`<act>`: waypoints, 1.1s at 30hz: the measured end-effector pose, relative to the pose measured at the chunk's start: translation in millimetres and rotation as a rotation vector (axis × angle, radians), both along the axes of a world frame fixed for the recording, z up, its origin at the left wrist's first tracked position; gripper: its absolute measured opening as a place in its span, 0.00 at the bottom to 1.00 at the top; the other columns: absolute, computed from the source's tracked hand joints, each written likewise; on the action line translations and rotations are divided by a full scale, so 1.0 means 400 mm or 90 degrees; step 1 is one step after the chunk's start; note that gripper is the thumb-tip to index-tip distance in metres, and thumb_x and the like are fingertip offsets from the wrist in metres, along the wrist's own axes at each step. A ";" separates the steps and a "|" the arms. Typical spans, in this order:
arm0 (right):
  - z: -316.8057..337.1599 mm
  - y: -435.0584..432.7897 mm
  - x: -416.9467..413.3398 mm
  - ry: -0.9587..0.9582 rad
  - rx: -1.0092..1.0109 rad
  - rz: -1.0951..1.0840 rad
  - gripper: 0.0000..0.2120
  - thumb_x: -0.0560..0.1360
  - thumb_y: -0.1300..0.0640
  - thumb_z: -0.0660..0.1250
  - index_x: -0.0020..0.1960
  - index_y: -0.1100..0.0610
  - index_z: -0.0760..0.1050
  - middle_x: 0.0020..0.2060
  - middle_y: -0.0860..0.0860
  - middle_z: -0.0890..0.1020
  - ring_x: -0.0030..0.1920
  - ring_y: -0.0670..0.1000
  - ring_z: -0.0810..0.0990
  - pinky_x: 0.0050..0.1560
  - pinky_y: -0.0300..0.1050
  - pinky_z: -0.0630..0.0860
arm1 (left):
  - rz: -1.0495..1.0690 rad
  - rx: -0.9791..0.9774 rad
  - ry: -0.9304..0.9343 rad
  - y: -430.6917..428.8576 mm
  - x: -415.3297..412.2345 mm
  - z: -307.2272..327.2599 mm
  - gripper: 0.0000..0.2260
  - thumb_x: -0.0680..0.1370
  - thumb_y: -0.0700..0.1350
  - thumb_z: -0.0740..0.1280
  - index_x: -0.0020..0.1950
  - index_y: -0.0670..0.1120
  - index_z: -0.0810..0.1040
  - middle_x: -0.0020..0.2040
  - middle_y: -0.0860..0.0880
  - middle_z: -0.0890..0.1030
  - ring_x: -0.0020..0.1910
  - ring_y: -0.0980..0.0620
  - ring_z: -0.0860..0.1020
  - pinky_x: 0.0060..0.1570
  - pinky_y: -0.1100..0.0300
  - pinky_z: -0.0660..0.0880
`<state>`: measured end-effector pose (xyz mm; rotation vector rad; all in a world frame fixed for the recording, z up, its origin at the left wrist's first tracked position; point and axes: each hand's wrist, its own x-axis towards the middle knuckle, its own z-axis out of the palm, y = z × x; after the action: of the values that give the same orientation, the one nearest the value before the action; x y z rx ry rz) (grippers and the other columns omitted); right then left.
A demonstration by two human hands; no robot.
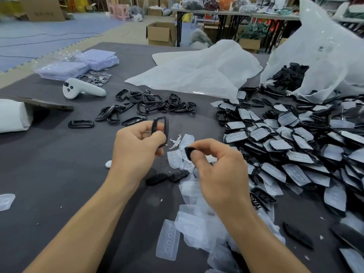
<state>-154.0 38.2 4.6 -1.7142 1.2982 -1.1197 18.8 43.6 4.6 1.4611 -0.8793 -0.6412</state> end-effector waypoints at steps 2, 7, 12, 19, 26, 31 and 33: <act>0.007 -0.005 0.002 -0.074 0.018 -0.018 0.07 0.76 0.54 0.75 0.46 0.41 0.85 0.38 0.41 0.83 0.40 0.42 0.79 0.45 0.40 0.75 | -0.071 0.006 0.042 0.001 -0.006 0.010 0.07 0.73 0.37 0.74 0.47 0.48 0.86 0.30 0.47 0.83 0.28 0.51 0.78 0.28 0.64 0.74; 0.042 -0.013 -0.015 -0.322 0.136 0.029 0.14 0.77 0.67 0.72 0.40 0.51 0.87 0.29 0.51 0.82 0.29 0.45 0.77 0.32 0.36 0.75 | -0.163 0.037 0.031 0.009 -0.020 0.013 0.11 0.77 0.36 0.73 0.57 0.49 0.85 0.33 0.43 0.85 0.26 0.52 0.76 0.32 0.64 0.76; 0.062 -0.020 -0.038 -0.423 0.189 0.063 0.11 0.77 0.65 0.69 0.40 0.54 0.86 0.39 0.57 0.87 0.36 0.50 0.82 0.36 0.38 0.78 | -0.196 0.044 0.041 0.009 -0.043 0.007 0.21 0.78 0.38 0.72 0.68 0.55 0.77 0.37 0.44 0.87 0.31 0.51 0.81 0.37 0.61 0.79; 0.051 -0.042 -0.045 -0.384 0.219 0.038 0.12 0.79 0.71 0.67 0.55 0.56 0.79 0.34 0.56 0.85 0.31 0.48 0.79 0.31 0.38 0.75 | -0.199 0.045 0.031 0.003 -0.056 0.000 0.17 0.80 0.32 0.67 0.58 0.53 0.81 0.40 0.46 0.88 0.39 0.55 0.86 0.39 0.65 0.79; 0.040 -0.046 -0.040 -0.331 0.202 0.079 0.07 0.79 0.68 0.68 0.46 0.59 0.79 0.34 0.57 0.85 0.30 0.50 0.79 0.29 0.39 0.75 | -0.228 0.055 0.006 0.006 -0.062 -0.003 0.14 0.79 0.34 0.67 0.57 0.52 0.82 0.40 0.47 0.88 0.38 0.54 0.85 0.37 0.65 0.77; 0.045 -0.048 -0.041 -0.323 0.224 0.091 0.16 0.81 0.64 0.67 0.39 0.51 0.83 0.29 0.55 0.79 0.22 0.48 0.70 0.22 0.38 0.67 | -0.206 0.070 -0.007 0.008 -0.065 0.000 0.15 0.69 0.42 0.66 0.52 0.55 0.85 0.38 0.47 0.87 0.33 0.52 0.82 0.37 0.62 0.78; 0.044 -0.047 -0.043 -0.316 0.206 0.101 0.15 0.79 0.67 0.68 0.39 0.53 0.85 0.29 0.55 0.80 0.23 0.49 0.72 0.23 0.37 0.69 | -0.200 0.069 -0.022 0.011 -0.065 0.004 0.16 0.69 0.43 0.66 0.51 0.56 0.86 0.36 0.47 0.86 0.31 0.53 0.79 0.37 0.62 0.77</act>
<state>-171.3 19.5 22.2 -1.1813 0.9504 -1.0840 -7.3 48.0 6.0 1.4458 -1.1272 -0.9107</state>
